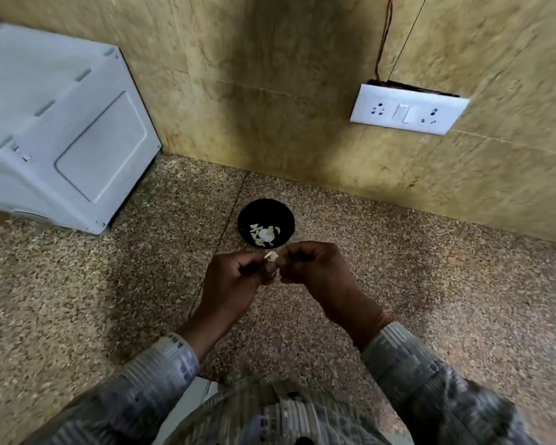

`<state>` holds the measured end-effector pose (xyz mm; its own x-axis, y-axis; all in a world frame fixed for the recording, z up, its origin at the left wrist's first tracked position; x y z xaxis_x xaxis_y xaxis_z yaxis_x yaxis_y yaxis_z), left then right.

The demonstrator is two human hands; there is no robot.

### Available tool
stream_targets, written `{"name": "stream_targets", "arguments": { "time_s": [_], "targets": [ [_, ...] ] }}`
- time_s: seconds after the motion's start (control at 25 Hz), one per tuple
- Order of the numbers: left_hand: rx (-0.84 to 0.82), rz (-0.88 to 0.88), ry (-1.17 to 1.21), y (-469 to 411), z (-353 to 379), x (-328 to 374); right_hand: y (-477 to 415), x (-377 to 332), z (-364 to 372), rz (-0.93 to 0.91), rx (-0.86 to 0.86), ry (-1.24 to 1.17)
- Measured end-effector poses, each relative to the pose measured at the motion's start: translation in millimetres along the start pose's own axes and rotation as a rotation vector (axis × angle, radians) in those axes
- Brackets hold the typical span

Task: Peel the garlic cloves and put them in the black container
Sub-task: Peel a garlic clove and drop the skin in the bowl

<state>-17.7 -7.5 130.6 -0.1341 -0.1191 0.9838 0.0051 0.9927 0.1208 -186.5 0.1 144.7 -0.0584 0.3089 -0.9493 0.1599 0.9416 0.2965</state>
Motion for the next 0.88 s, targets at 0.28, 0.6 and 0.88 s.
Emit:
{"name": "stream_targets", "arguments": {
  "time_s": [0.28, 0.6, 0.88],
  "targets": [
    [0.049, 0.090, -0.079, 32, 19, 34, 24, -4, -22, 0.003, -0.130, -0.132],
    [0.015, -0.140, 0.275, 74, 37, 28, 55, 7, -33, 0.102, -0.458, -0.419],
    [0.004, -0.213, 0.454, 107, 37, 14, 76, 29, -24, 0.338, -0.583, -0.525]
  ]
}}
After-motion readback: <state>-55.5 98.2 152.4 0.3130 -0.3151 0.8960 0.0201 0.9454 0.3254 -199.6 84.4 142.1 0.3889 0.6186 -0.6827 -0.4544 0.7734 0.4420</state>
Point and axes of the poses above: each hand's wrist, its own y-axis away from the middle knuckle, its own z-axis out of the palm, x = y × z, the point moved 7 cm from there along -y, towards the middle knuckle, and after that the axes turned 6 degrees about x, right-handed, at the moved point
